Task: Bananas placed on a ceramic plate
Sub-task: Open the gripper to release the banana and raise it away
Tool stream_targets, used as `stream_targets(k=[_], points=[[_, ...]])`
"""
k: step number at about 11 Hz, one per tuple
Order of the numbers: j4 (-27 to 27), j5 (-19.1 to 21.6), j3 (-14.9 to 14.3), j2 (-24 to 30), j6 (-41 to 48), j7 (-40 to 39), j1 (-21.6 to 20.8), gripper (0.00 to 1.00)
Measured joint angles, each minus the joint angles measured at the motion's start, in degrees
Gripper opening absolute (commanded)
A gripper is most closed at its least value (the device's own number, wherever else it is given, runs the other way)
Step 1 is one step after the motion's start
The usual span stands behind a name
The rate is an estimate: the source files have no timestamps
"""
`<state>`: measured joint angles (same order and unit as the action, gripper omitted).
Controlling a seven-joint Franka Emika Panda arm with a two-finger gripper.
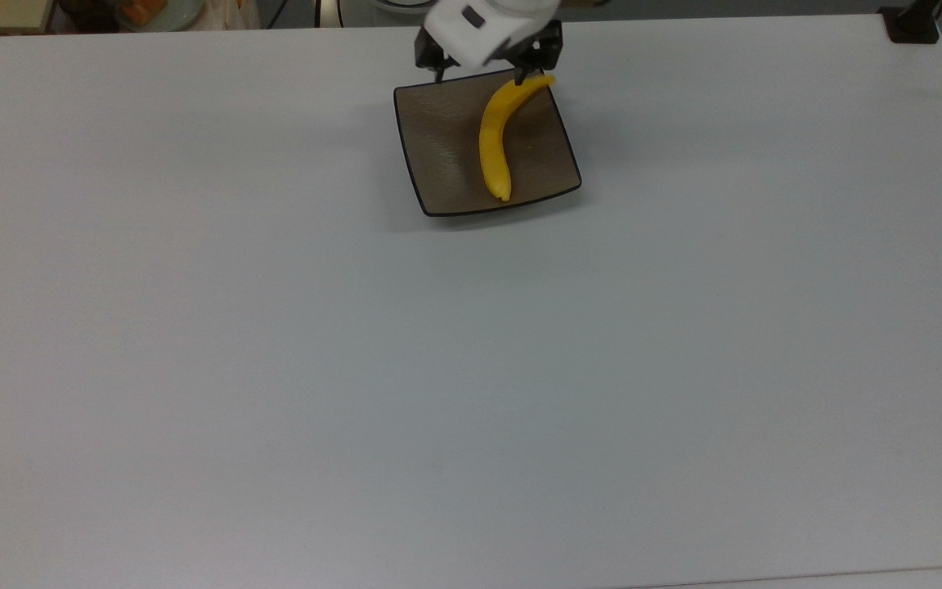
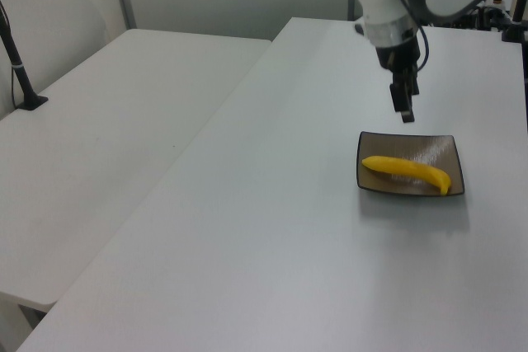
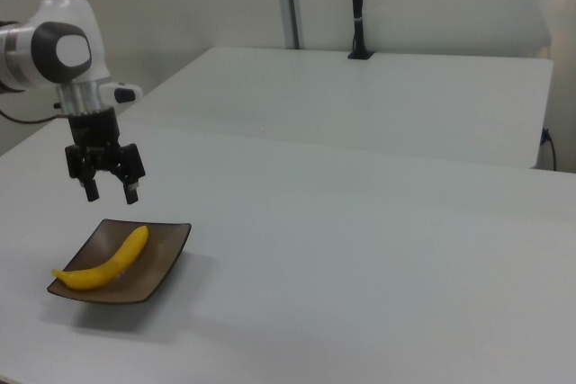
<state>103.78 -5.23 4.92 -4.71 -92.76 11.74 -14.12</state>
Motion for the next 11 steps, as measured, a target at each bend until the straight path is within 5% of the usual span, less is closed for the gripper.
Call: stream_targets(k=[8,11], points=[[-0.3,4.0,-0.4,3.3,-16.6,1.3,9.4,1.0],[-0.1,6.7,-3.6,3.3,-16.1,-5.2,9.4,1.0]])
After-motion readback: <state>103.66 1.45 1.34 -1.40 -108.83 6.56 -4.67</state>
